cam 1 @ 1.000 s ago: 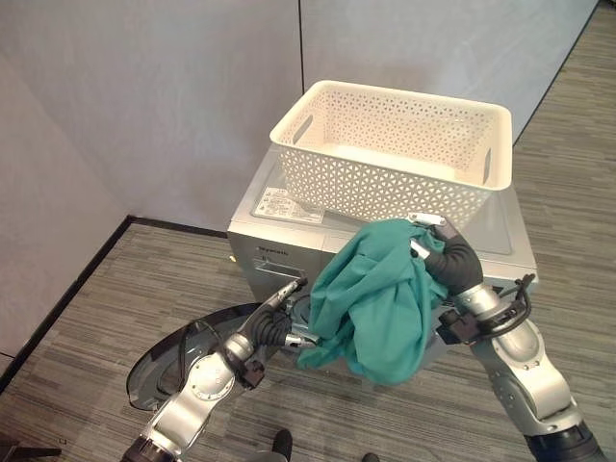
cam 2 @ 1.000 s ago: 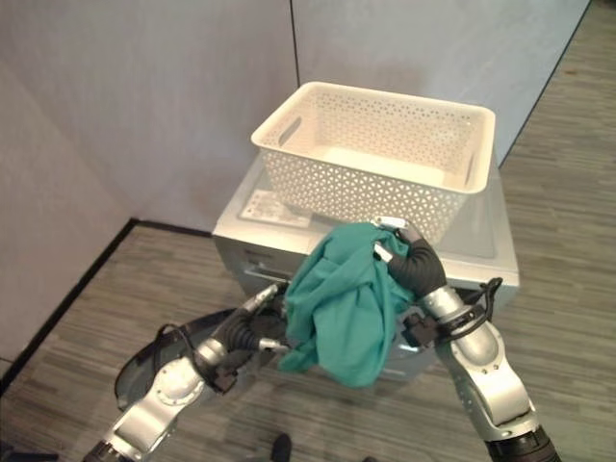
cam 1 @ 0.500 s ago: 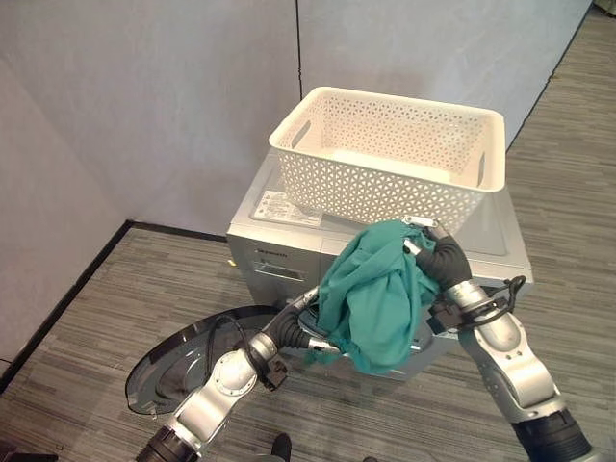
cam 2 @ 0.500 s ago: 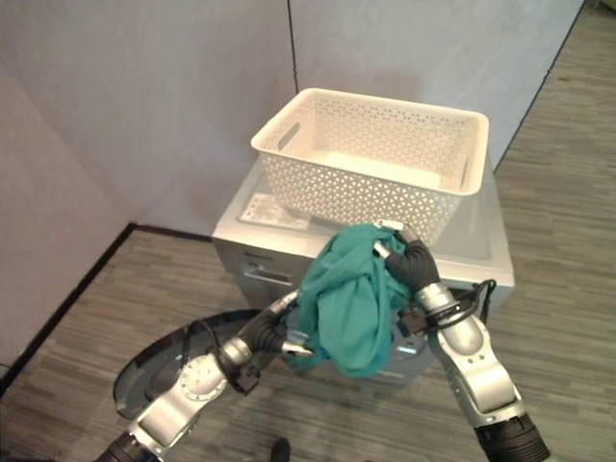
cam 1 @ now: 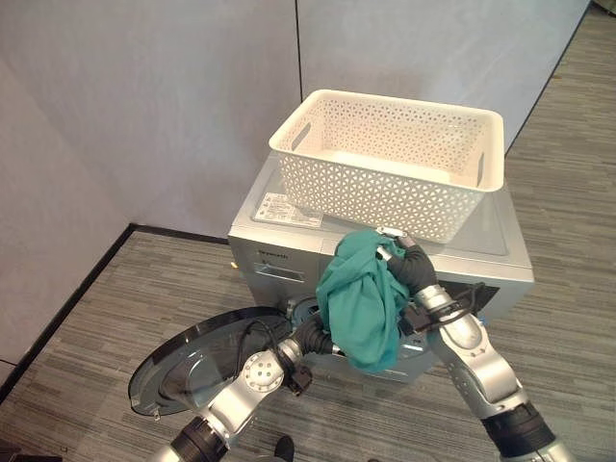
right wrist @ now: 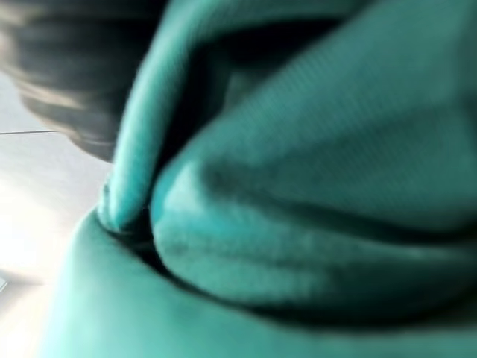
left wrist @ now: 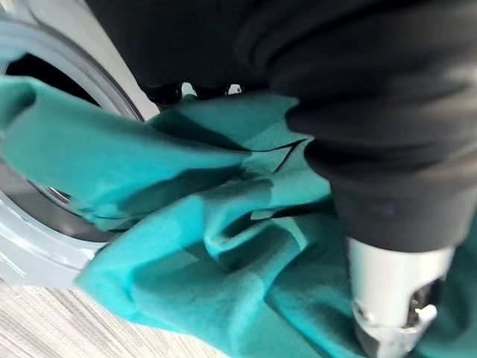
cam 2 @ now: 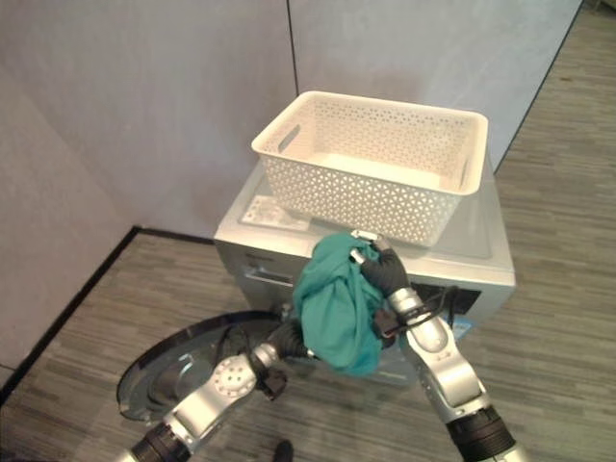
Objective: Grab the laundry basket,head to the washer,open it,put in the laundry and shut it.
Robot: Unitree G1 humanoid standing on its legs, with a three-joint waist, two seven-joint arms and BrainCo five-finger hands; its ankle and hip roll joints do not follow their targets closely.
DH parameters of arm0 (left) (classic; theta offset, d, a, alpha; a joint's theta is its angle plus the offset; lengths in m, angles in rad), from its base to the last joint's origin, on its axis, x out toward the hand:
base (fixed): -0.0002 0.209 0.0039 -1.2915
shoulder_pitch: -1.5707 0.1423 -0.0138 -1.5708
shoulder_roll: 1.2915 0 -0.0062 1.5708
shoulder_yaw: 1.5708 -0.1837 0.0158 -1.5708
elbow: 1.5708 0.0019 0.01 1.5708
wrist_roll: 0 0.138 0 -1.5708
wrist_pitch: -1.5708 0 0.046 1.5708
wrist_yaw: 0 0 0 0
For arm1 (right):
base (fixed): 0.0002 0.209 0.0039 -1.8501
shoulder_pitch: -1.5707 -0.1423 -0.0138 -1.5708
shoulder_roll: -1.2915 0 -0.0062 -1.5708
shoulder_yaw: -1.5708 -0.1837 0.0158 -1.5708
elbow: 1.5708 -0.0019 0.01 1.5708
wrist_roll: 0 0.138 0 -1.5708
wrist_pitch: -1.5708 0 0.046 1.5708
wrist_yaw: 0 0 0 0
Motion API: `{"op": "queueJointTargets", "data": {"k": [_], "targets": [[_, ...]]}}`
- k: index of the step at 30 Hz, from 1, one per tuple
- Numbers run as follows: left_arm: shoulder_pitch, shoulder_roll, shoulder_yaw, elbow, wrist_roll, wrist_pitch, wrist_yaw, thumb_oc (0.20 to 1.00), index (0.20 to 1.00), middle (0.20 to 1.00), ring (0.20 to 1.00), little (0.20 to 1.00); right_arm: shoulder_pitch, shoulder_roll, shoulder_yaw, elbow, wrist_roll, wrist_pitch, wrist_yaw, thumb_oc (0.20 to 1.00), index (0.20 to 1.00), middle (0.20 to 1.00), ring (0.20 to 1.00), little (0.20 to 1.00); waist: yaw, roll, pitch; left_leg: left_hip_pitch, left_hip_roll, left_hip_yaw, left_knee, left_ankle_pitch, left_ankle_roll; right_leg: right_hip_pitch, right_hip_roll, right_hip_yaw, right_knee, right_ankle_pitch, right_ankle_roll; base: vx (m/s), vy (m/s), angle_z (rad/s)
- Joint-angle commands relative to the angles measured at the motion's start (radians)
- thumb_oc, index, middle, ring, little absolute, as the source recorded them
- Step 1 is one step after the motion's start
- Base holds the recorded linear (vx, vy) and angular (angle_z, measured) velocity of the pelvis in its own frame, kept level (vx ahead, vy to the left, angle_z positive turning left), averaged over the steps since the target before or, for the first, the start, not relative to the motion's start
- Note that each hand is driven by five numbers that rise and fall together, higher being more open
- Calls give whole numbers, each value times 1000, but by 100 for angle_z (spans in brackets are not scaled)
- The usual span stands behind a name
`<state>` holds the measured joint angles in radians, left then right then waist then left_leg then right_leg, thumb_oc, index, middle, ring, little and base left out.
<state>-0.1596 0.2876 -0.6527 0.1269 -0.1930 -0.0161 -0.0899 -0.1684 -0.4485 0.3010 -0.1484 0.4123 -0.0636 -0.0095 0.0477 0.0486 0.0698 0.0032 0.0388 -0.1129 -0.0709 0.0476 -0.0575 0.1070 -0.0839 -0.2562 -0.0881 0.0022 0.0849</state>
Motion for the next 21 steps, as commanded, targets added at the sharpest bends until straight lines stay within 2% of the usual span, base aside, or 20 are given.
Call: {"op": "queueJointTargets", "data": {"k": [1,13,21], "targets": [[-93,-34,-43,82,-33,-40,22,1000,1000,1000,1000,1000,-88,29,-1,-44,36,-57,-10,200,200,200,200,200,5,-42,-52,-68,-48,70,-16,4,47,20,10,57,87,-148,-32,0,0,0],[-186,-90,-78,130,-88,-45,75,1000,1000,1000,1000,1000,-90,67,44,-11,75,-61,-36,200,200,200,200,200,-7,-45,-49,-67,-45,67,-16,6,45,20,15,47,92,-153,-34,0,0,0],[-162,-31,-82,55,-58,-56,30,1000,1000,1000,1000,1000,-68,42,25,26,37,-41,-33,200,200,200,200,200,0,-43,-52,-63,-47,69,-16,2,44,24,10,40,91,-151,-33,0,0,0]]}}
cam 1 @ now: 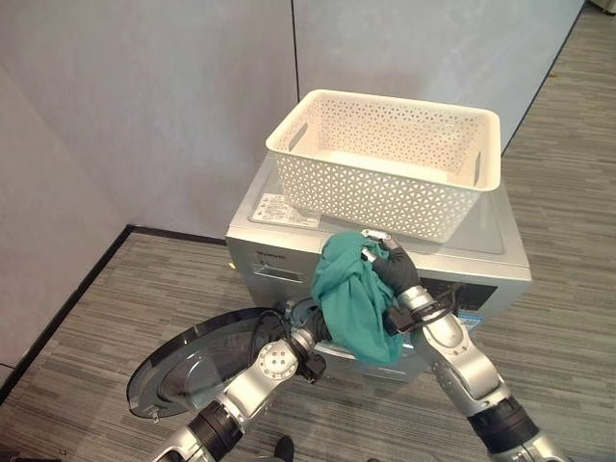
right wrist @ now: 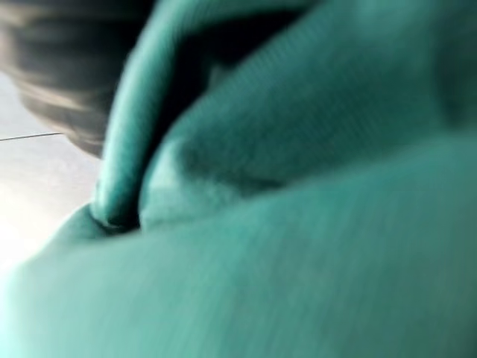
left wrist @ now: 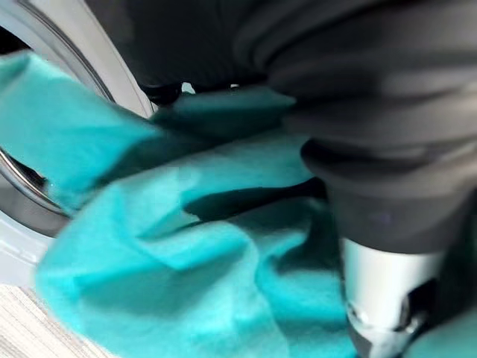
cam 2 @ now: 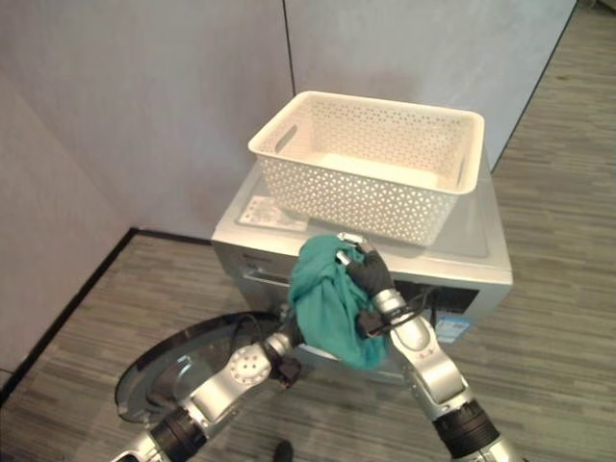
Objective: Grab the laundry basket,head to the washer,open it,put in the laundry and shut it.
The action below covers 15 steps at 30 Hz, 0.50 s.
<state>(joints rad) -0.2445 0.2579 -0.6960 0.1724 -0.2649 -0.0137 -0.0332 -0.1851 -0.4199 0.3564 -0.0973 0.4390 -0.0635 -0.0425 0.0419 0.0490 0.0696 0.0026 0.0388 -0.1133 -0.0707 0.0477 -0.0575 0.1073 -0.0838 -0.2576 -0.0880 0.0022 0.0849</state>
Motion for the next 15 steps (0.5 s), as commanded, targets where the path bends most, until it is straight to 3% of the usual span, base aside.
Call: {"op": "queueJointTargets", "data": {"k": [1,6,7,8,10,11,15], "targets": [[-76,-2,-40,11,15,-58,-30,1000,1000,1000,1000,1000,-48,13,-33,-23,9,-41,-1,200,200,200,200,200,6,-43,-52,-63,-47,70,-17,2,44,25,10,41,91,-152,-33,0,0,0],[-86,-15,-53,24,8,-57,-26,1000,1000,1000,1000,1000,-40,23,-34,-4,12,-36,-19,200,200,200,200,200,1,-44,-53,-62,-48,72,-17,0,44,25,10,40,90,-152,-33,0,0,0],[-96,-26,-61,35,5,-57,-21,749,749,749,749,749,-39,31,-27,3,24,-36,-23,200,200,200,200,200,-1,-43,-54,-62,-48,73,-17,0,45,24,9,41,90,-151,-32,0,0,0],[-97,-27,-61,36,5,-57,-21,583,583,583,583,583,-39,31,-28,3,25,-36,-23,200,200,200,200,200,-1,-43,-54,-62,-48,73,-17,0,45,24,9,41,90,-151,-32,0,0,0],[-102,-38,-69,47,-3,-54,-15,413,413,413,413,413,-37,44,-20,13,45,-35,-26,200,200,200,200,200,-3,-42,-53,-62,-48,74,-17,-1,45,23,9,42,89,-149,-31,0,0,0],[-107,-51,-71,61,-19,-55,-5,200,200,200,200,200,-37,53,-10,17,59,-36,-30,200,200,200,200,200,-4,-41,-52,-62,-47,77,-17,-1,44,23,8,42,90,-149,-31,0,0,0],[-99,-53,-68,60,-25,-60,7,200,200,200,200,200,-35,64,4,24,75,-39,-31,200,200,200,200,200,-4,-41,-52,-61,-46,79,-17,-1,44,21,7,43,91,-148,-32,0,0,0]]}}
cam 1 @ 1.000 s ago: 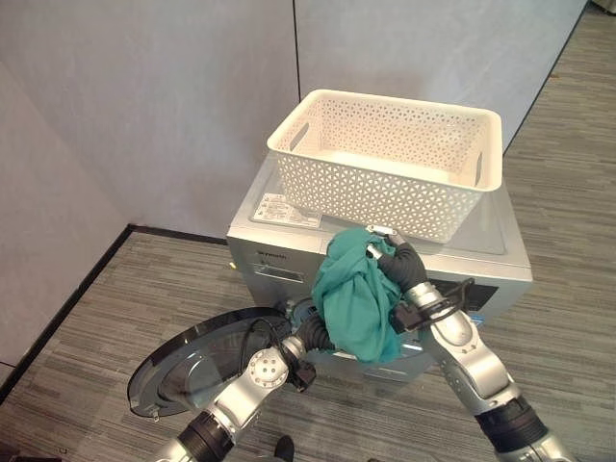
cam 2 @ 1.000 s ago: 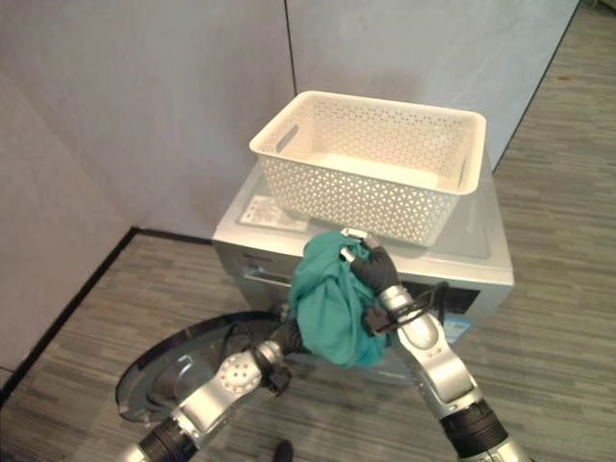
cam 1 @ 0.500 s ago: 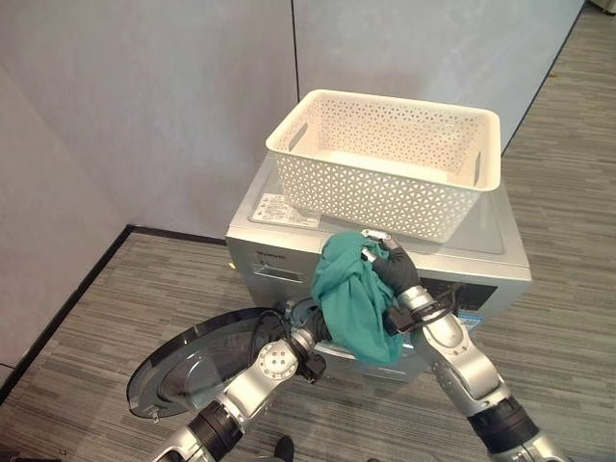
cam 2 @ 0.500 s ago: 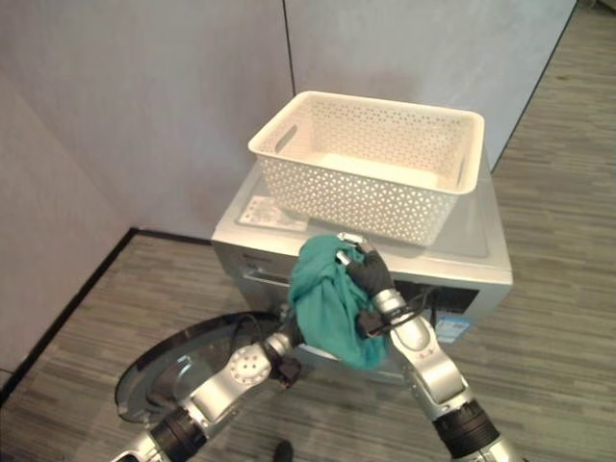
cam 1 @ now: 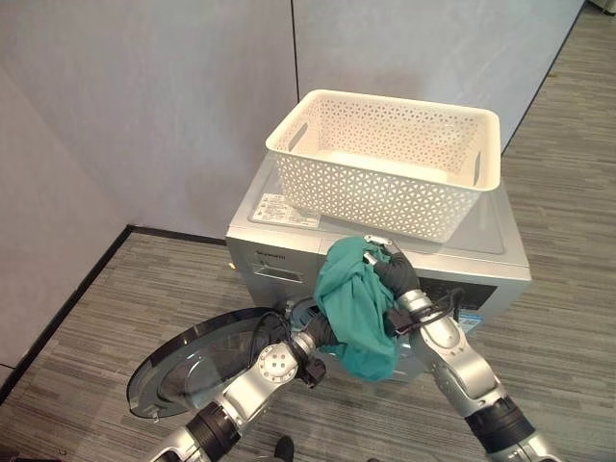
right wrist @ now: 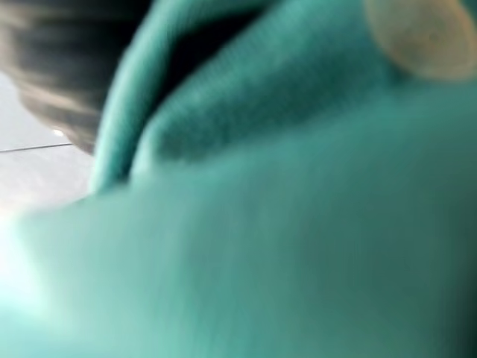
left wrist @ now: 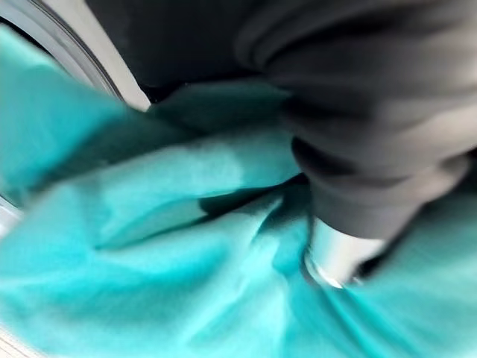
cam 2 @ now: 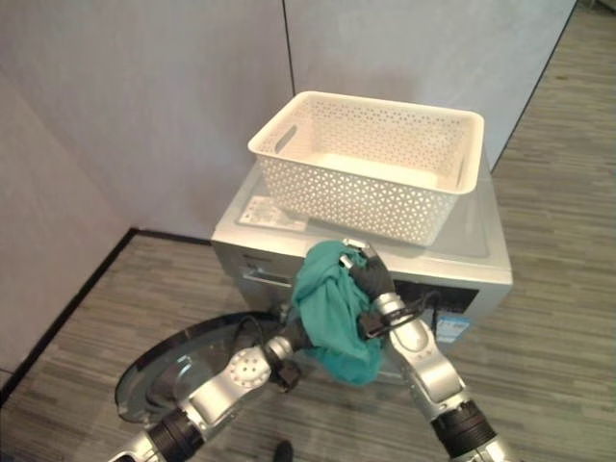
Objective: Grab the laundry basket,head to the washer,open it,put in the laundry and shut it.
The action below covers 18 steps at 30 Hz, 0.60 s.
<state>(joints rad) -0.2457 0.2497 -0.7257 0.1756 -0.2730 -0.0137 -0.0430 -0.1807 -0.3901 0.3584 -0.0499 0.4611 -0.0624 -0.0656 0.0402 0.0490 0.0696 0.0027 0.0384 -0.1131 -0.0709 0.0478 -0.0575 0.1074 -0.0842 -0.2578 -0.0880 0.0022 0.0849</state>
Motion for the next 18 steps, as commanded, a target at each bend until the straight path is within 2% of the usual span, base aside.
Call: {"op": "queueJointTargets", "data": {"k": [1,6,7,8,10,11,15,18], "targets": [[-92,-42,-30,55,-22,-69,31,200,200,200,200,200,-40,35,9,-19,54,-42,-9,200,200,200,200,200,-2,-43,-50,-63,-45,79,-16,-1,44,20,8,42,90,-147,-32,0,0,0],[-71,-36,-11,65,-21,-79,49,200,200,200,200,200,-26,26,13,-11,36,-38,-15,200,200,200,200,200,0,-48,-49,-65,-44,81,-16,1,42,20,10,43,91,-147,-33,0,0,0],[-64,-36,-6,71,-23,-80,52,200,200,200,200,200,-23,20,12,-7,26,-35,-16,514,514,514,514,514,0,-49,-48,-65,-44,82,-16,2,42,20,10,43,93,-147,-33,0,0,0],[-60,-34,2,82,-20,-82,54,200,200,200,200,200,-14,10,7,-4,2,-28,-12,1000,1000,1000,1000,1000,-1,-51,-50,-64,-43,84,-16,2,41,19,11,44,94,-148,-33,0,0,0],[-55,-30,6,82,-16,-84,52,200,200,200,200,200,-10,0,4,-5,-18,-26,-12,1000,1000,1000,1000,1000,-2,-52,-51,-64,-42,85,-16,1,41,19,11,45,94,-148,-33,0,0,0],[-43,-23,20,87,-10,-89,51,200,200,200,200,200,7,-31,-14,-13,-74,-23,-6,1000,1000,1000,1000,1000,-4,-53,-51,-63,-41,87,-16,1,41,19,12,47,95,-148,-32,0,0,0],[-19,-9,43,94,-6,-99,42,200,200,200,200,200,58,-63,-65,-34,-101,-37,11,1000,1000,1000,1000,1000,-9,-55,-54,-62,-39,91,-16,-1,42,20,12,49,96,-149,-32,0,0,0],[39,22,79,86,-6,-108,17,200,200,200,200,200,166,-64,-142,-21,-8,-62,56,1000,1000,1000,1000,1000,-18,-57,-57,-60,-37,95,-16,-2,41,21,13,54,95,-148,-30,-1,-1,-3]]}}
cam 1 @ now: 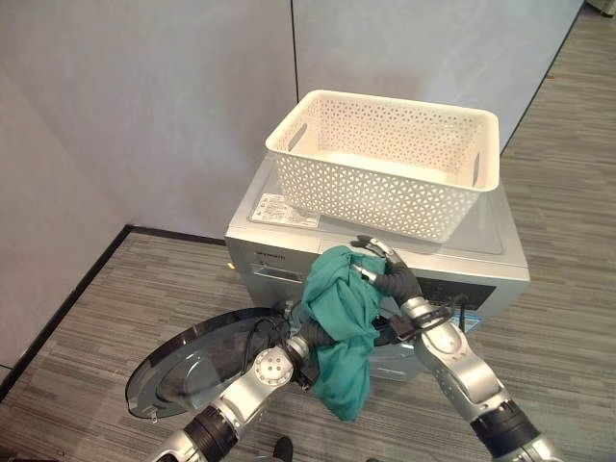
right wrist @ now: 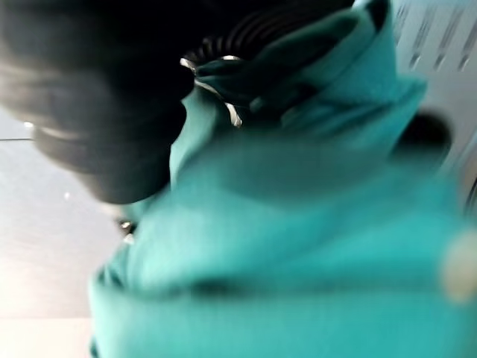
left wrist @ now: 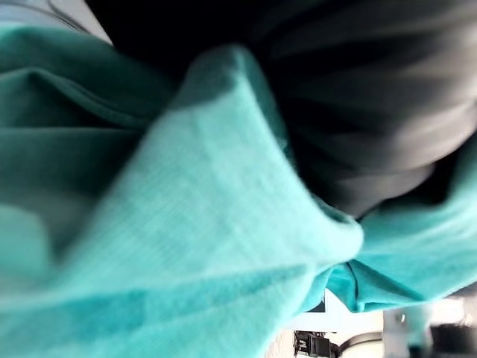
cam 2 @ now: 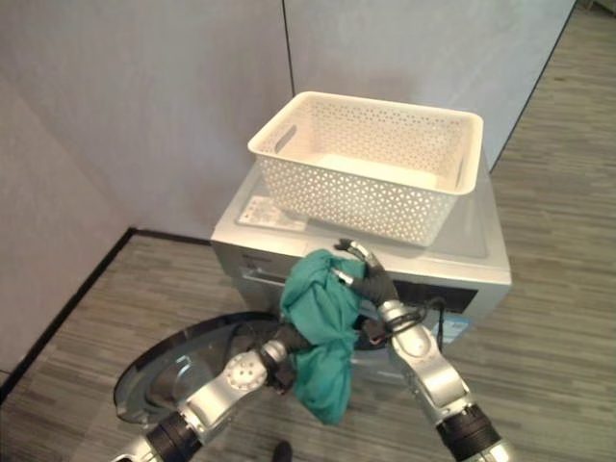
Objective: Grab the laundry basket,head to the washer,open it,put in the laundry and shut it.
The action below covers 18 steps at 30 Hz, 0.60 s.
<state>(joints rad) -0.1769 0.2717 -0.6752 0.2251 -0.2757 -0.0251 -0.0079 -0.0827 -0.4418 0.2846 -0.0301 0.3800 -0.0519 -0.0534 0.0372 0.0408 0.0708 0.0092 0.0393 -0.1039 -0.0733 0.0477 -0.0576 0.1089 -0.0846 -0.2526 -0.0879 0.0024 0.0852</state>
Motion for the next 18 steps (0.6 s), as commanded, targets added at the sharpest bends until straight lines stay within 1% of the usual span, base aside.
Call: {"op": "queueJointTargets", "data": {"k": [1,4,5,6,7,8,10,11,12,13,14,15,16,17,18], "targets": [[-27,1,28,35,-4,-96,-18,200,200,200,200,200,71,-12,-70,-41,75,-73,45,1000,1000,1000,1000,1000,-14,-49,-60,-66,-38,86,-14,-2,41,20,13,49,95,-148,-31,0,2,-4],[27,26,68,16,-13,-98,-38,200,200,200,200,200,149,6,-119,14,169,-87,85,1000,1000,1000,1000,1000,-22,-50,-58,-64,-35,93,-14,-5,41,16,13,53,96,-148,-29,0,0,0],[30,27,67,15,-13,-97,-39,200,200,200,200,200,151,6,-119,14,170,-88,86,1000,1000,1000,1000,1000,-22,-50,-59,-64,-35,93,-14,-5,41,16,13,54,96,-148,-29,0,0,0],[80,55,107,-1,-20,-99,-62,200,200,200,200,200,225,14,-163,90,260,-90,154,1000,1000,1000,1000,1000,-30,-55,-57,-63,-34,100,-14,-7,39,13,12,57,100,-147,-26,0,0,0],[80,55,107,-2,-20,-99,-62,200,200,200,200,200,225,14,-163,90,260,-90,154,1000,1000,1000,1000,1000,-30,-56,-57,-63,-34,100,-14,-7,39,13,12,57,100,-147,-26,0,0,0],[113,73,137,-19,-29,-104,-81,200,200,200,200,200,269,12,-179,186,271,-83,188,1000,1000,1000,1000,1000,-35,-60,-51,-63,-32,104,-14,-9,38,7,13,59,105,-145,-24,4,19,-4],[154,95,170,-43,-38,-106,-101,200,200,200,200,200,326,9,-196,288,262,-67,226,1000,1000,1000,1000,1000,-39,-65,-45,-64,-30,108,-14,-11,38,1,12,63,108,-145,-22,14,23,-6],[175,106,182,-53,-42,-104,-111,200,200,200,200,200,337,3,-186,350,234,-63,238,1000,1000,1000,1000,1000,-38,-69,-43,-64,-29,110,-14,-13,38,-1,11,65,107,-143,-19,14,12,-10],[177,107,184,-55,-42,-103,-111,200,200,200,200,200,335,3,-184,353,234,-65,239,1000,1000,1000,1000,1000,-39,-70,-44,-64,-29,111,-14,-13,38,-1,11,65,107,-143,-19,11,29,-15],[206,119,205,-62,-49,-102,-127,200,200,200,200,200,350,-4,-160,484,149,-43,253,1000,1000,1000,1000,1000,-40,-75,-33,-61,-27,116,-14,-18,40,-7,8,77,107,-140,-14,9,26,-12],[206,119,205,-62,-49,-102,-127,200,200,200,200,200,350,-4,-160,484,149,-43,253,1000,1000,1000,1000,1000,-40,-75,-33,-61,-27,116,-14,-18,40,-7,8,77,107,-140,-14,8,35,-16],[219,122,217,-60,-51,-101,-130,200,200,200,200,200,348,-5,-139,561,97,-34,265,1000,1000,1000,1000,1000,-36,-80,-27,-61,-27,121,-7,-29,44,-9,3,90,109,-141,-10,35,53,-14],[233,120,231,-51,-52,-99,-134,200,200,200,200,200,332,18,-117,720,54,-16,271,1000,1000,1000,1000,1000,-29,-86,-24,-62,-27,129,6,-44,52,-13,-4,114,105,-135,-2,47,74,-22],[236,116,236,-46,-50,-98,-134,200,200,200,200,200,316,38,-114,809,37,-10,266,1000,1000,1000,1000,1000,-25,-86,-26,-67,-26,133,16,-49,57,-16,-7,123,102,-130,1,47,66,-36],[235,117,237,-46,-50,-98,-134,200,200,200,200,200,312,39,-113,814,37,-14,266,1000,1000,1000,1000,1000,-23,-86,-26,-69,-26,135,18,-51,57,-18,-7,125,102,-129,1,37,53,-41]]}}
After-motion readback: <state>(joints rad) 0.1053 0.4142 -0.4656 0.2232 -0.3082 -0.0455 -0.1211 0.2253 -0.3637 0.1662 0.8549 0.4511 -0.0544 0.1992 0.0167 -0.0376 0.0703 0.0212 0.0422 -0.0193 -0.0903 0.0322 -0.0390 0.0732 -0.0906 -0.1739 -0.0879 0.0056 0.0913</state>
